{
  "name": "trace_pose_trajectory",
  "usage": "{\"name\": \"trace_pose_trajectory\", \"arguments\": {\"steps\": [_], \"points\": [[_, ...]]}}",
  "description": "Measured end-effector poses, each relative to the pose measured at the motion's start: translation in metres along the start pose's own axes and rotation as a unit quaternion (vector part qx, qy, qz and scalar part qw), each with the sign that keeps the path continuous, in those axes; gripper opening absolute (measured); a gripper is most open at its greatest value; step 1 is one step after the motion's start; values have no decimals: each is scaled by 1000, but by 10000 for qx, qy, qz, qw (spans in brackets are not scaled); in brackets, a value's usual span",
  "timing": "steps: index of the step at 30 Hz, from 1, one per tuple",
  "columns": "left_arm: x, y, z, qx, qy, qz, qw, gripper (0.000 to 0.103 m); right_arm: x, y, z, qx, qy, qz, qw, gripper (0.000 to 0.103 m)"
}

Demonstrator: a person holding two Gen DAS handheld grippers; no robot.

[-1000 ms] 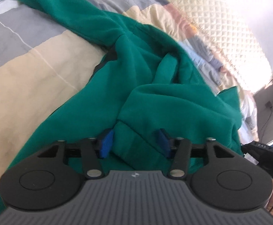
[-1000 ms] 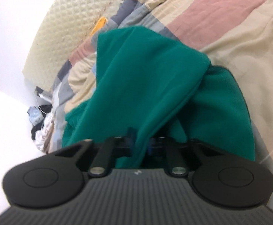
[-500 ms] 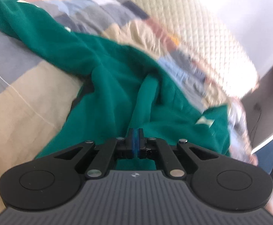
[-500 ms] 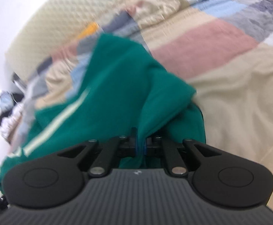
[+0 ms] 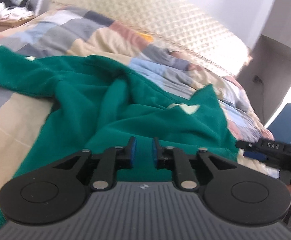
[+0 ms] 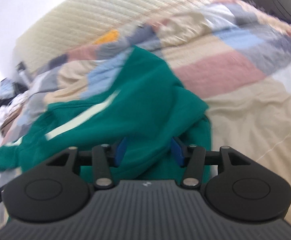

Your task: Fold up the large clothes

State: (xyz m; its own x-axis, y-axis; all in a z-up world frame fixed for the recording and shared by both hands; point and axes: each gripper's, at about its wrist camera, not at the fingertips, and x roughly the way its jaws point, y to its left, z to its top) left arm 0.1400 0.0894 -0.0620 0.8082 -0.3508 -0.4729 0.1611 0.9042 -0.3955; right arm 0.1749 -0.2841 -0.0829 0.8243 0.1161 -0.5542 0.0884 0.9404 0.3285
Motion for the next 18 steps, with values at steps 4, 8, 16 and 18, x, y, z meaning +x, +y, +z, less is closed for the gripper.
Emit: {"name": "trace_pose_trajectory", "arguments": {"steps": [4,8,16,18], "points": [[12,-15,-9,370,200,7,9991,28,-24,33,-9,-660,-340,481,9961,53],[32,-18,-18,483,540,309,9969,28,-14,56,-15,-1032,-269,860,9906,51],[44,-15,-22,484,620,485,9957,28,46,60,-36,-1093,808,665,9885,47],[42,-12,-20,374,574,437,9967,28,52,58,-42,-1114,893,654,9876,47]]}}
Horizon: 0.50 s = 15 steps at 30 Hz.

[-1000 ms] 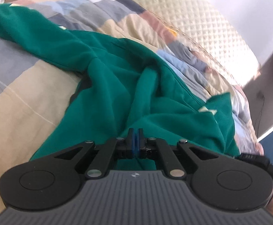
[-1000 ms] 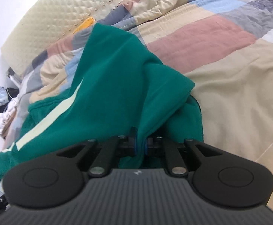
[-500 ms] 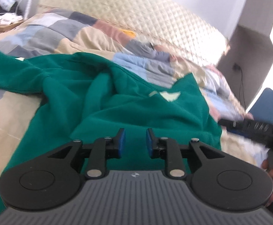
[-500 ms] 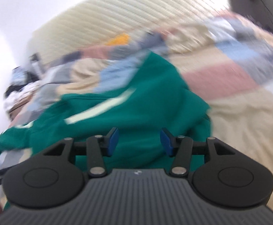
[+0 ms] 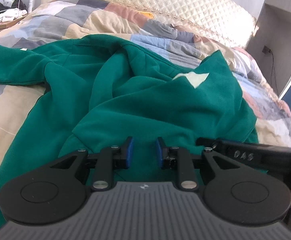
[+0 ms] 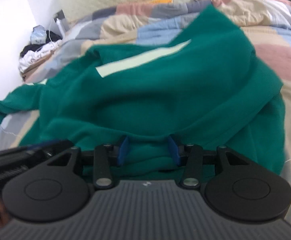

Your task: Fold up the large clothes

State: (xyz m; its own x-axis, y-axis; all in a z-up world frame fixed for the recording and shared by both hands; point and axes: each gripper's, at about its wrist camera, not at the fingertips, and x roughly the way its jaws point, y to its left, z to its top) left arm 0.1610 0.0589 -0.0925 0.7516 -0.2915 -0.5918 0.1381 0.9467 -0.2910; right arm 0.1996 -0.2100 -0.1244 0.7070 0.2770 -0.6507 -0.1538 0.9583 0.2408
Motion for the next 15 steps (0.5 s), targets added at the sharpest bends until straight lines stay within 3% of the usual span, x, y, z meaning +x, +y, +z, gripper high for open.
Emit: {"name": "trace_pose_trajectory", "arguments": {"steps": [2,4,8,12,15], "points": [[-8,6,4,-206,-283,127,9993,31,0,4,-1,-97,24,-28,9999,47],[-18,15,11,-261,-516,172,9982,41,-2,7,-2,-70,48,-31,10000,47],[-23,53,38,-859,-542,442,9938,51,-2,8,-1,-61,63,-22,10000,47],[-16,119,73,-1802,-608,846,9781,65,-2,8,-3,-111,46,-10,9999,47],[-13,184,92,-2513,-728,1314,9562,68,-2,7,-2,-72,65,13,10000,47]]}}
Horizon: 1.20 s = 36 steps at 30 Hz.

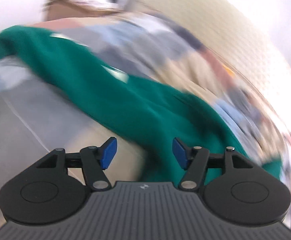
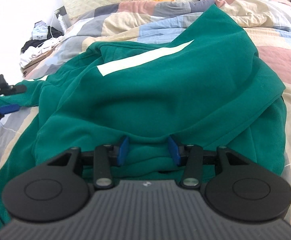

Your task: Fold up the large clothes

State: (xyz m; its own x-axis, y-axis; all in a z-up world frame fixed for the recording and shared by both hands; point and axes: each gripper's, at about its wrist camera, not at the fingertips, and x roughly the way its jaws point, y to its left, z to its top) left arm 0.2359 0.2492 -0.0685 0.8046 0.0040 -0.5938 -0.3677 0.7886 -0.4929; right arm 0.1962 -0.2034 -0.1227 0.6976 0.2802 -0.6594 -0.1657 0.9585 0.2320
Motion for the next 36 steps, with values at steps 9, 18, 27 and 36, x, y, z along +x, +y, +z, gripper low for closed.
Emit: {"name": "trace_pose_trajectory", "arguments": {"steps": [9,18,27,36], "points": [[43,136,86,-1529,-525,90,9868,80,6,10,1,-307,44,-196,9993,48],[76,219,135,-2374,-1067,34,9655,81,10,19,4,-652,70,-427,9969,48],[93,244,169,-1606,-1308,868,9745,23,18,29,6,-859,76,-662,9941,48],[32,129,209,604,-1780,1040,9767,7,13,31,7,-878,-90,-653,9940,48]]}}
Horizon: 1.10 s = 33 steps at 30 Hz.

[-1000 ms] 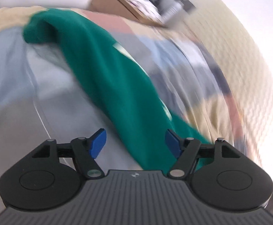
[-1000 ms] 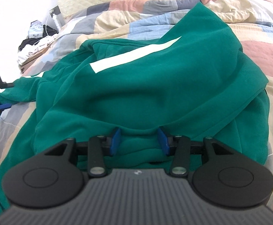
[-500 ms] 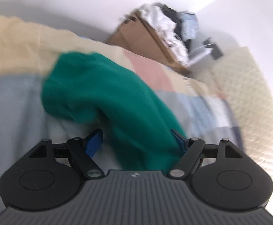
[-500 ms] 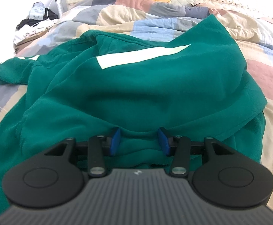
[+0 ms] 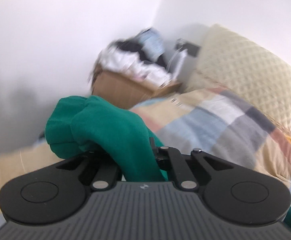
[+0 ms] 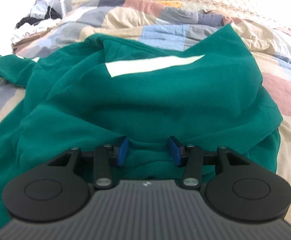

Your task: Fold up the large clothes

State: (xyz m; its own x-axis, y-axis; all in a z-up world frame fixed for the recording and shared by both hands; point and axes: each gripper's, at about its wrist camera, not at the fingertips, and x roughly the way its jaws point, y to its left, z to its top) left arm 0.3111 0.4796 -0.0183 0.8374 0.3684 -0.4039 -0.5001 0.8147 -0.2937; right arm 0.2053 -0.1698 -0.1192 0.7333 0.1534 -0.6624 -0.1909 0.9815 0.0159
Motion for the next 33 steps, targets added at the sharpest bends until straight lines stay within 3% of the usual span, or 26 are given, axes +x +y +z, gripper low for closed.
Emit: {"name": "trace_pose_trajectory", "arguments": {"steps": [3,7,12,15,17,19,23,26,28,33], "points": [[-50,-57,25,811,-188,-225,9963,6,-9,-4,1,106,-165,60,9998,47],[-122,-143,41,1909,-591,-776,9767,6,-30,-9,2,168,-458,168,9987,47],[-219,-242,24,3022,-1126,-1327,9372,7,-56,-26,0,348,-687,246,9967,47],[-274,-287,2,3342,-1344,-1710,9171,6,-70,-43,-3,628,-766,272,9947,47],[-306,-316,-22,3687,-1462,-1906,8980,6,-81,-56,-5,860,-875,353,9918,47],[-332,-343,-55,4104,-1492,-2146,8737,6,-89,-65,-7,1029,-958,388,9893,47],[-371,-377,-135,4531,-1174,-2590,8449,6,-101,-88,-8,1462,-1134,484,9815,47],[-377,-393,-202,4681,-721,-2905,8314,7,-102,-105,-8,1767,-1225,517,9752,47],[-375,-393,-249,4703,-379,-3055,8271,7,-102,-115,-11,1955,-1229,493,9717,49],[-324,-393,-339,4810,381,-3131,8180,7,-93,-134,-18,2328,-1159,482,9644,49]]}}
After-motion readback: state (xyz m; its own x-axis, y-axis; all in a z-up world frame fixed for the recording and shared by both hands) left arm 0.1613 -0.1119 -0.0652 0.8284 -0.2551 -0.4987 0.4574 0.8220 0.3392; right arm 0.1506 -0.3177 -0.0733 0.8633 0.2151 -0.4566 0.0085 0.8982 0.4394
